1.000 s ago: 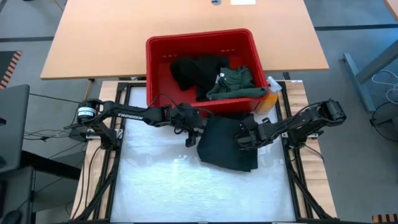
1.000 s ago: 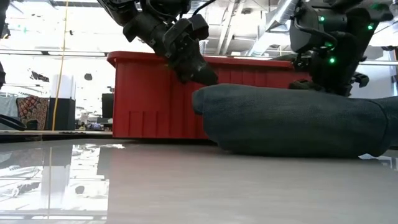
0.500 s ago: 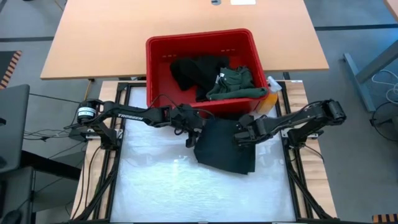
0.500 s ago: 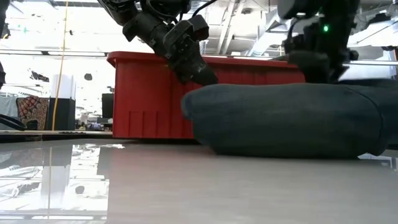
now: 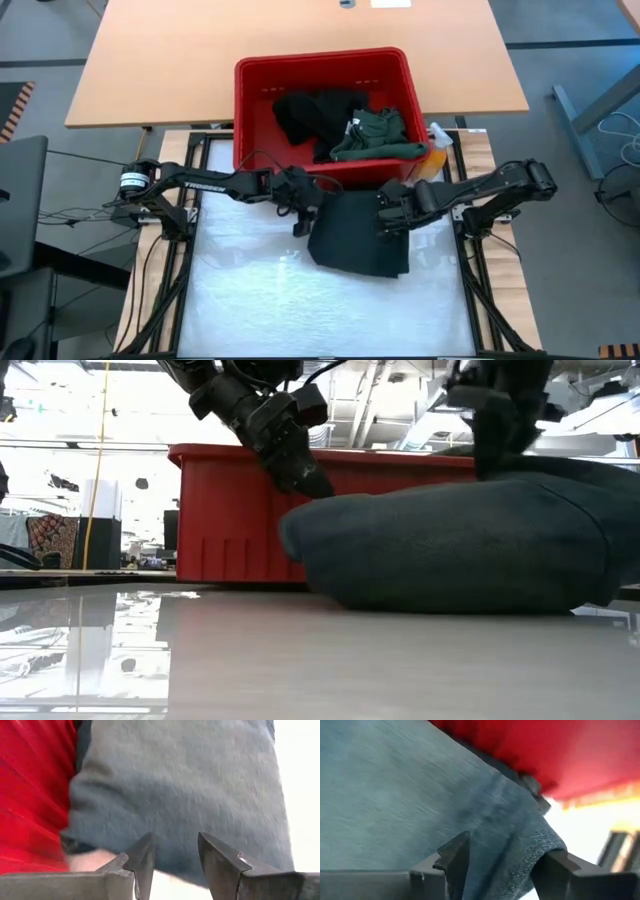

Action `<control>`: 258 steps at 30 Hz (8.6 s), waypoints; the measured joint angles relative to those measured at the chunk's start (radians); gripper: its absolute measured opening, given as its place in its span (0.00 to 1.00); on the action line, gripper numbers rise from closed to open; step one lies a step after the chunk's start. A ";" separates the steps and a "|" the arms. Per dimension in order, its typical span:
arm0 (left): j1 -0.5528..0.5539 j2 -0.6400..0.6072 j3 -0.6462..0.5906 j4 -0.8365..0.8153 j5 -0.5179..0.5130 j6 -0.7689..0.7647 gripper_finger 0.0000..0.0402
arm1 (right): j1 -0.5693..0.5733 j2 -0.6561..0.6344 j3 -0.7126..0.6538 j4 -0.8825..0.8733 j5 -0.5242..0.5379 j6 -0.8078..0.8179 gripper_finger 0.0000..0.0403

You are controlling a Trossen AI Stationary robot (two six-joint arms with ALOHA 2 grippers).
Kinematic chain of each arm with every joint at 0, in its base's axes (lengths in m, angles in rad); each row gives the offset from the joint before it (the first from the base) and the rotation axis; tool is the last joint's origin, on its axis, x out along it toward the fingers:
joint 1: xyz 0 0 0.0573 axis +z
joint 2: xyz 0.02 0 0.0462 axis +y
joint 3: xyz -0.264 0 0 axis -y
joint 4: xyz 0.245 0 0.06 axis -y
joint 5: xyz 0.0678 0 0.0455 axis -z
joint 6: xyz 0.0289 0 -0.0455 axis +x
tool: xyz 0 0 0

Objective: Fold laundry
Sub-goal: Fold the black pants, then move the black pants to the bottom right of the table, then remove the gray shorts from the red bin

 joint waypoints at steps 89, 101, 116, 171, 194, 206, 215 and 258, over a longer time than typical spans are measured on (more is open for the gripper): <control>-0.101 0.601 0.558 0.147 -0.108 0.173 0.34 | -0.063 -0.024 -0.032 -0.193 -0.139 -0.039 0.53; -0.094 0.558 0.690 -0.030 -0.437 0.291 0.34 | 0.115 -0.201 -0.092 0.022 -0.085 0.118 0.53; -0.006 0.046 0.542 -0.214 -0.153 0.338 0.34 | 0.131 -0.159 -0.457 0.789 0.097 -0.241 0.53; 0.048 -0.622 -0.051 -0.117 -0.227 0.052 0.34 | 0.324 -0.216 -0.327 0.451 -0.481 0.104 0.45; 0.014 -0.622 -0.050 -0.166 -0.236 -0.030 0.34 | 0.564 0.063 -0.393 0.687 -0.522 0.283 0.44; 0.013 -0.622 -0.050 -0.151 -0.200 -0.079 0.34 | 0.418 -0.136 -0.363 0.684 -0.524 0.261 0.44; 0.013 -0.622 -0.050 -0.214 -0.199 -0.114 0.34 | 0.320 -0.133 -0.365 0.772 -0.522 0.049 0.44; 0.338 -0.293 0.108 0.027 0.138 -0.169 0.34 | 0.272 -0.540 -0.365 0.693 -0.147 -0.137 0.44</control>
